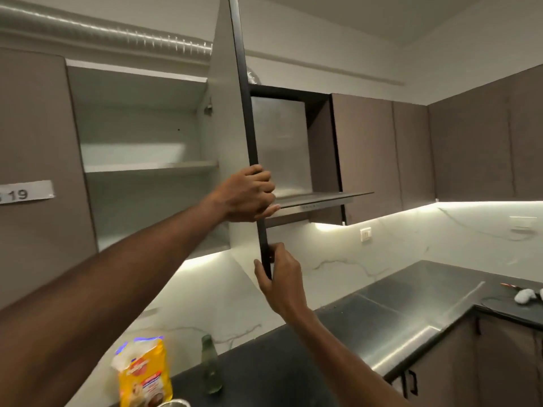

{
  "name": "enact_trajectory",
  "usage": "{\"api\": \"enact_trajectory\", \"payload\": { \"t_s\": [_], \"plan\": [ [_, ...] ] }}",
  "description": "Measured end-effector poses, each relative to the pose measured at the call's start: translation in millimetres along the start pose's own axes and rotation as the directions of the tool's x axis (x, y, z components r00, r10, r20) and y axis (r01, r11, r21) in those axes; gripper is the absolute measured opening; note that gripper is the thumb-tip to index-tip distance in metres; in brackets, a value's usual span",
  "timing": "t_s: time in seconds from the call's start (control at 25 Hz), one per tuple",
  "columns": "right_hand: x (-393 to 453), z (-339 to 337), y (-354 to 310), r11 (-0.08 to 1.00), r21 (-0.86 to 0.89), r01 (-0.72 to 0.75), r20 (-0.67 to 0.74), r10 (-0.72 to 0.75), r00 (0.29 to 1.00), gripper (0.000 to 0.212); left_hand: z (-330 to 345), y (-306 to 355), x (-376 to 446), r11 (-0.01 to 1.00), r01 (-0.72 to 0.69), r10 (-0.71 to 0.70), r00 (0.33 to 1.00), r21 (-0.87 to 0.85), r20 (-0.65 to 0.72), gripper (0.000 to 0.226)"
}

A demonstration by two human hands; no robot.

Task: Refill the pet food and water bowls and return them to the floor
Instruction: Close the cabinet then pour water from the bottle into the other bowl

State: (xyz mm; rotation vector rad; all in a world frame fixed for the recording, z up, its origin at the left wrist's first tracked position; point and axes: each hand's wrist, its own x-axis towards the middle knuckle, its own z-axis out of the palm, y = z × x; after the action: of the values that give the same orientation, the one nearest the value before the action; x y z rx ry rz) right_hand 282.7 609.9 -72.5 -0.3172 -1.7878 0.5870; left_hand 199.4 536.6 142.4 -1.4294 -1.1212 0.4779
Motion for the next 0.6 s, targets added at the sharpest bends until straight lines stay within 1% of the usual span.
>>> {"api": "enact_trajectory", "payload": {
  "t_s": [0.04, 0.08, 0.16, 0.24, 0.32, 0.4, 0.48, 0.6],
  "plan": [
    [-2.1, 19.5, -8.9, 0.997, 0.03, 0.075, 0.027, -0.075, 0.997, 0.039, 0.5, -8.2, -22.9, 1.0, 0.018, -0.018, 1.0, -0.017, -0.02, 0.054],
    [-3.5, 43.5, -19.4, 0.988, 0.05, 0.145, 0.083, -0.148, 0.985, 0.048, 5.1, -18.1, -50.4, 0.999, 0.037, -0.037, 0.999, -0.025, -0.009, 0.048],
    [-3.9, 98.2, -41.5, 0.958, 0.063, 0.278, 0.2, -0.285, 0.937, 0.072, 21.9, -42.2, -113.1, 0.995, 0.101, -0.099, 0.991, -0.017, 0.086, 0.039],
    [-0.5, 154.4, -59.8, 0.914, 0.064, 0.4, 0.268, -0.402, 0.876, 0.083, 47.5, -65.0, -178.5, 0.984, 0.175, -0.173, 0.966, 0.005, 0.194, 0.041],
    [3.9, 213.4, -69.9, 0.852, 0.039, 0.522, 0.345, -0.502, 0.793, 0.085, 83.3, -82.7, -248.6, 0.964, 0.262, -0.267, 0.933, 0.052, 0.242, 0.05],
    [12.1, 270.7, -71.0, 0.788, 0.015, 0.615, 0.409, -0.566, 0.716, 0.086, 120.4, -89.4, -308.7, 0.931, 0.343, -0.365, 0.888, 0.128, 0.279, 0.059],
    [23.8, 321.0, -66.0, 0.77, 0.015, 0.638, 0.422, -0.584, 0.694, 0.086, 157.6, -92.6, -345.4, 0.901, 0.403, -0.433, 0.856, 0.16, 0.283, 0.063],
    [37.5, 378.3, -55.6, 0.755, -0.06, 0.653, 0.388, -0.585, 0.712, 0.079, 201.3, -97.2, -363.6, 0.855, 0.492, -0.518, 0.823, 0.164, 0.234, 0.064]
  ]
}}
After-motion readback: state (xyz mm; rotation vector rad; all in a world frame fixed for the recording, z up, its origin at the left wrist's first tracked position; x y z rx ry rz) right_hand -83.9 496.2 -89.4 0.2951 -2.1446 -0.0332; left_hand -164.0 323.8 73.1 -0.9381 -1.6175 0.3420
